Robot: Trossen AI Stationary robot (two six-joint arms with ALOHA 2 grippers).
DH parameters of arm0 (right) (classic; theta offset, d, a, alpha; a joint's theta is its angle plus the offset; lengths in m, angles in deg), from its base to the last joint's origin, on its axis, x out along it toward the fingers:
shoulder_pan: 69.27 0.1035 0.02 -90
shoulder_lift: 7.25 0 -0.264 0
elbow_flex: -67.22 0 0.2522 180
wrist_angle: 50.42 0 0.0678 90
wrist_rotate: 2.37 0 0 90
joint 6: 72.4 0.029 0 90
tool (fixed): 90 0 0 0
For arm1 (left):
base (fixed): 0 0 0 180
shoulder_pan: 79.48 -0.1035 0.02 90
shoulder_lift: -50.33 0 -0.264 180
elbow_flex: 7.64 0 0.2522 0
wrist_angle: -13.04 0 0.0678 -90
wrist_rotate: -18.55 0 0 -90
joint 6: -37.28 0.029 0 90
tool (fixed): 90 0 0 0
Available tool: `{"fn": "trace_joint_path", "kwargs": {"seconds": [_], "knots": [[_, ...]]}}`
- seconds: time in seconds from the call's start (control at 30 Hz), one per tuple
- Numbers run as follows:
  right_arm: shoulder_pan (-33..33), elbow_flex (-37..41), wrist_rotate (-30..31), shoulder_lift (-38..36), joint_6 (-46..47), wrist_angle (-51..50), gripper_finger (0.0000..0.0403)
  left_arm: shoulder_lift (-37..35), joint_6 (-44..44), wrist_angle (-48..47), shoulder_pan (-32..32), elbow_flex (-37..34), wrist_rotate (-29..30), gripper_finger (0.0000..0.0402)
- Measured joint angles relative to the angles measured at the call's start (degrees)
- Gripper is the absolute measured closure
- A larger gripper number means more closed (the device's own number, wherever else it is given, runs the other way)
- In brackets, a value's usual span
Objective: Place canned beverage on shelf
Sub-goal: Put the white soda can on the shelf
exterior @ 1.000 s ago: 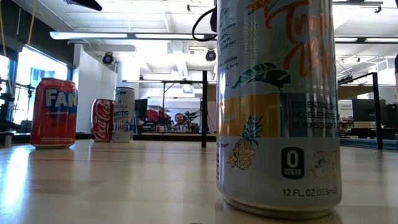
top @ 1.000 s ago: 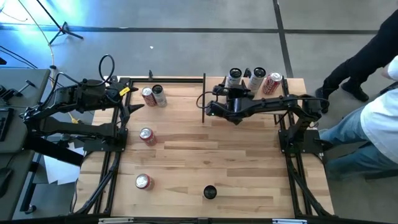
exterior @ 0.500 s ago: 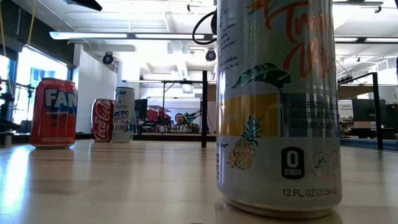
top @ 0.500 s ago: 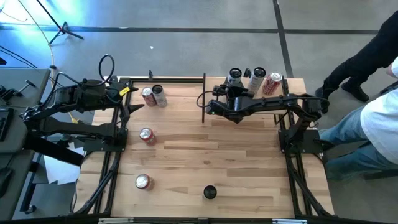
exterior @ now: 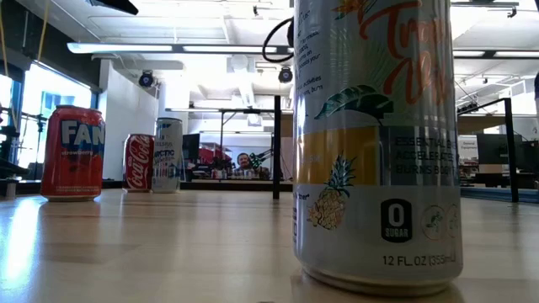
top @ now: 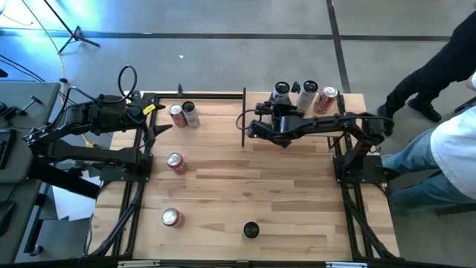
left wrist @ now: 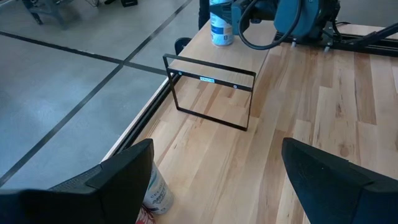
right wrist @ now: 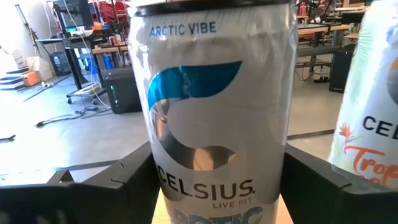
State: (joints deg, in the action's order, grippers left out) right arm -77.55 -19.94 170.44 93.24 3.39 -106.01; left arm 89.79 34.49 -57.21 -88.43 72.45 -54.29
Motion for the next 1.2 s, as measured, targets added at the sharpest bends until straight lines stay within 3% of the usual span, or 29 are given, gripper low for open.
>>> {"fn": "trace_joint_path", "kwargs": {"seconds": [0.5, 1.2], "knots": [[-0.2, 0.0, -0.1, -0.6, 9.0, -8.4, 0.0143, 0.0, 0.0, 0.0, 0.0, 0.0, 0.0, 0.0067], [-0.8, 0.0, -0.6, -0.6, 9.4, -10.2, 0.0144, 0.0, 0.0, 0.0, 0.0, 0.0, 0.0, 0.0067]]}}
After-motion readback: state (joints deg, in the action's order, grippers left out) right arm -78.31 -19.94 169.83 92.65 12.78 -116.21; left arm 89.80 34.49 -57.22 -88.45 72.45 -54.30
